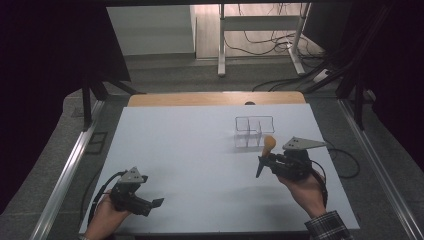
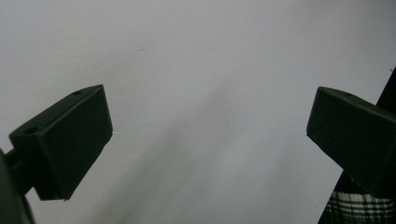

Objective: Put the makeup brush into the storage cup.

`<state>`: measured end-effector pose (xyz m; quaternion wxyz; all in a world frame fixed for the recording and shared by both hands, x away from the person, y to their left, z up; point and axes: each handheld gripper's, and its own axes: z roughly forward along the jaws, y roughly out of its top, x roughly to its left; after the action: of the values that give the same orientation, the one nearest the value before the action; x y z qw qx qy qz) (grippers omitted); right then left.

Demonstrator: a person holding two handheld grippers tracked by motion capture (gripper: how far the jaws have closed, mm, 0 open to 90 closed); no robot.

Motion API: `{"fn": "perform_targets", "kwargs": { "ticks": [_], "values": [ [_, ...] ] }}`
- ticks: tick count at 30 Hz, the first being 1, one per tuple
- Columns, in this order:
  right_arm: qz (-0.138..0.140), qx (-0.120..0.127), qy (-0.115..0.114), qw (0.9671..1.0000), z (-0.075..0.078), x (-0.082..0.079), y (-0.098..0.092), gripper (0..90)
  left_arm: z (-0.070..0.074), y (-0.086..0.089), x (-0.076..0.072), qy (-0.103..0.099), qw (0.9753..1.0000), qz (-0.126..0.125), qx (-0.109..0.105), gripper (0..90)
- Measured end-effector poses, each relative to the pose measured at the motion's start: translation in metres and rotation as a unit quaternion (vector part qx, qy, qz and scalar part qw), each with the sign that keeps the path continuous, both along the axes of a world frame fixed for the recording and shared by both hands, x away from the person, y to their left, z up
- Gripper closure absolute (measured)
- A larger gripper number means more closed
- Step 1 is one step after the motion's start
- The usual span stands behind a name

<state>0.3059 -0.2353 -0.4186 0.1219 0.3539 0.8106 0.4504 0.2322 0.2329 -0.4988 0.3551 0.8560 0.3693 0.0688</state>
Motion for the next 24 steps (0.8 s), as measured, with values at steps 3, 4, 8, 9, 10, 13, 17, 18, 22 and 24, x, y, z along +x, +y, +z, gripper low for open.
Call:
{"fn": "perform_targets", "kwargs": {
  "ticks": [3,4,8,9,10,13,17,18,22,24],
  "values": [
    [-0.005,0.002,-0.001,1.0,0.001,0.001,-0.003,73.3,0.0,0.003,-0.001,0.001,1.0,0.005,-0.003,0.7],
    [-0.007,0.003,-0.002,1.0,0.001,0.002,-0.004,73.3,0.0,0.004,-0.001,0.001,1.0,0.006,-0.003,0.6],
    [-0.014,0.009,-0.002,0.9999,0.003,0.004,-0.008,73.3,-0.001,0.008,-0.002,0.004,0.9999,0.01,-0.006,0.6],
    [-0.015,0.009,-0.002,0.9998,0.003,0.005,-0.008,73.3,-0.001,0.008,-0.002,0.005,0.9999,0.01,-0.006,0.6],
    [-0.016,0.01,-0.004,0.9998,0.003,0.006,-0.009,73.3,-0.001,0.009,-0.002,0.005,0.9999,0.01,-0.006,0.6],
    [-0.02,0.01,-0.005,0.9997,0.004,0.007,-0.011,73.3,-0.001,0.011,-0.003,0.004,0.9999,0.012,-0.007,0.6],
    [-0.026,0.013,-0.006,0.9996,0.005,0.01,-0.014,73.3,-0.002,0.015,-0.005,0.005,0.9998,0.015,-0.009,0.6],
    [-0.027,0.014,-0.008,0.9995,0.006,0.01,-0.015,73.3,-0.002,0.016,-0.005,0.005,0.9998,0.016,-0.009,0.6],
    [-0.033,0.019,-0.007,0.9993,0.007,0.013,-0.018,73.3,-0.002,0.019,-0.006,0.006,0.9997,0.021,-0.01,0.6],
    [-0.035,0.021,-0.008,0.9992,0.007,0.014,-0.018,73.3,-0.002,0.02,-0.006,0.006,0.9997,0.021,-0.01,0.6]
  ]
}}
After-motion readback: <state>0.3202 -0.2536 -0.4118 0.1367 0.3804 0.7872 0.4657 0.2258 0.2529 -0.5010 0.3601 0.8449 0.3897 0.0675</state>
